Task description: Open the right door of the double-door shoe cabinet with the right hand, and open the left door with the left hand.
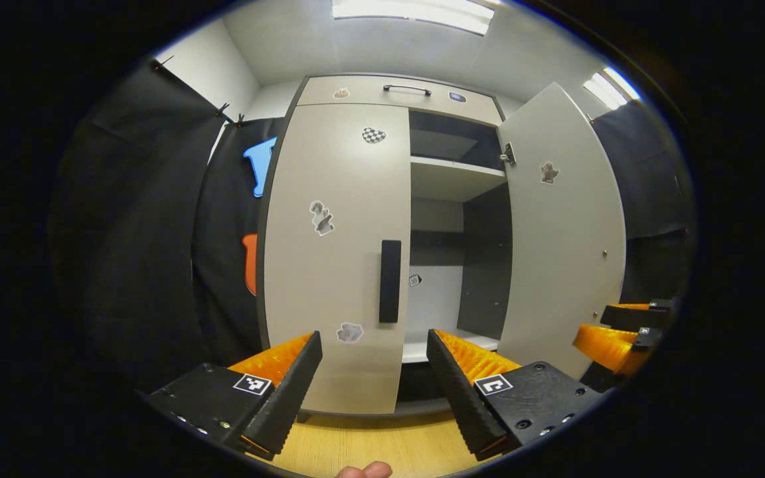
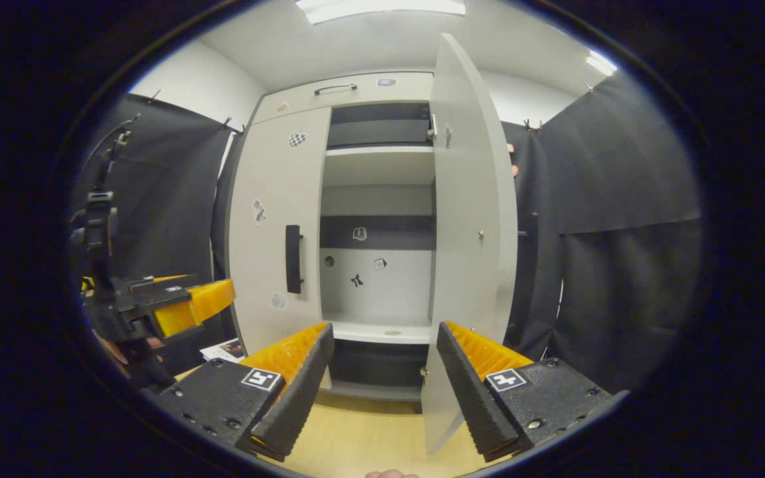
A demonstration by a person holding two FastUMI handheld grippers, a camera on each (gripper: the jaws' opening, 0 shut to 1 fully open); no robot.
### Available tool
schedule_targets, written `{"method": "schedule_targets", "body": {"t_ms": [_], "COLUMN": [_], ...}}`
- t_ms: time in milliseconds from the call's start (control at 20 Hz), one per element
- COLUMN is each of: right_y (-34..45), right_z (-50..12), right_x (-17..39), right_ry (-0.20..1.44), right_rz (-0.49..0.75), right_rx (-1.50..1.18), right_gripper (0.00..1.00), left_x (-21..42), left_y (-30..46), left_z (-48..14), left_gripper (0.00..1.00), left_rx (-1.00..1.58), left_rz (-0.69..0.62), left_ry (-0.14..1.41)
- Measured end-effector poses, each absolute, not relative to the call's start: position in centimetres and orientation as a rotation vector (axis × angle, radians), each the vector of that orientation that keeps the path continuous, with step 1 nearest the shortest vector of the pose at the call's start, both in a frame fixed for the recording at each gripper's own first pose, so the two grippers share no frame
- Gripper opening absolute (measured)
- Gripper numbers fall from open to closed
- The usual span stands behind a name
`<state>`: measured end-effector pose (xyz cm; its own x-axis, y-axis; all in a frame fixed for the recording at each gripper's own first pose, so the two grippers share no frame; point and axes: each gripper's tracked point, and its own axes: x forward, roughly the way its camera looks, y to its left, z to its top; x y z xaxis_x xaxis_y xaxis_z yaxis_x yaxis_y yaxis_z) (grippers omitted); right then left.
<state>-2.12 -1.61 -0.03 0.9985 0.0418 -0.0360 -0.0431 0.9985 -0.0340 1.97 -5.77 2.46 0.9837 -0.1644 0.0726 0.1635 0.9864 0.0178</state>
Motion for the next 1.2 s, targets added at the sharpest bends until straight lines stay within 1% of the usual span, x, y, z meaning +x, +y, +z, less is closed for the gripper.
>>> {"method": "schedule_targets", "body": {"t_ms": [100,250,400,500,600,650,700,800,850,900,1200], "right_y": [-0.9,-0.9,-1.4,-1.9,-2.6,-2.9,-3.2,-3.8,-3.9,-3.8,-3.5], "right_z": [0.0,-0.1,-0.2,-0.4,-0.4,-0.4,-0.4,-0.4,-0.5,-0.6,-1.2], "right_x": [-2.9,-3.7,-4.0,-4.3,-4.3,-4.2,-4.1,-3.8,-3.6,-3.5,-3.0], "right_ry": [0.025,0.028,0.034,0.039,0.037,0.035,0.035,0.039,0.042,0.045,0.057], "right_rz": [0.076,0.091,0.088,0.081,0.071,0.066,0.062,0.053,0.054,0.059,0.080], "right_rx": [-0.020,-0.033,-0.050,-0.049,-0.045,-0.043,-0.042,-0.037,-0.032,-0.024,-0.019], "right_gripper": [0.97,0.96,0.96,0.96,0.96,0.96,0.96,0.96,0.96,0.96,0.96], "left_x": [5.3,10.4,14.8,17.0,18.6,18.5,18.7,18.6,18.8,18.8,18.7], "left_y": [-6.7,-9.0,-10.0,-10.1,-9.8,-9.3,-9.3,-9.2,-9.2,-9.2,-8.9], "left_z": [3.8,4.9,4.1,3.3,1.9,1.4,2.2,2.1,2.4,2.2,1.9], "left_gripper": [0.95,0.95,0.95,0.96,0.96,0.96,0.96,0.92,0.94,0.93,0.90], "left_rx": [0.035,0.042,0.046,0.031,0.013,0.000,-0.013,-0.051,-0.057,-0.057,0.017], "left_rz": [-0.174,-0.190,-0.162,-0.144,-0.126,-0.103,-0.100,-0.107,-0.113,-0.117,-0.087], "left_ry": [-0.090,-0.101,-0.051,-0.023,0.022,0.051,0.015,0.032,0.017,0.027,0.024]}}
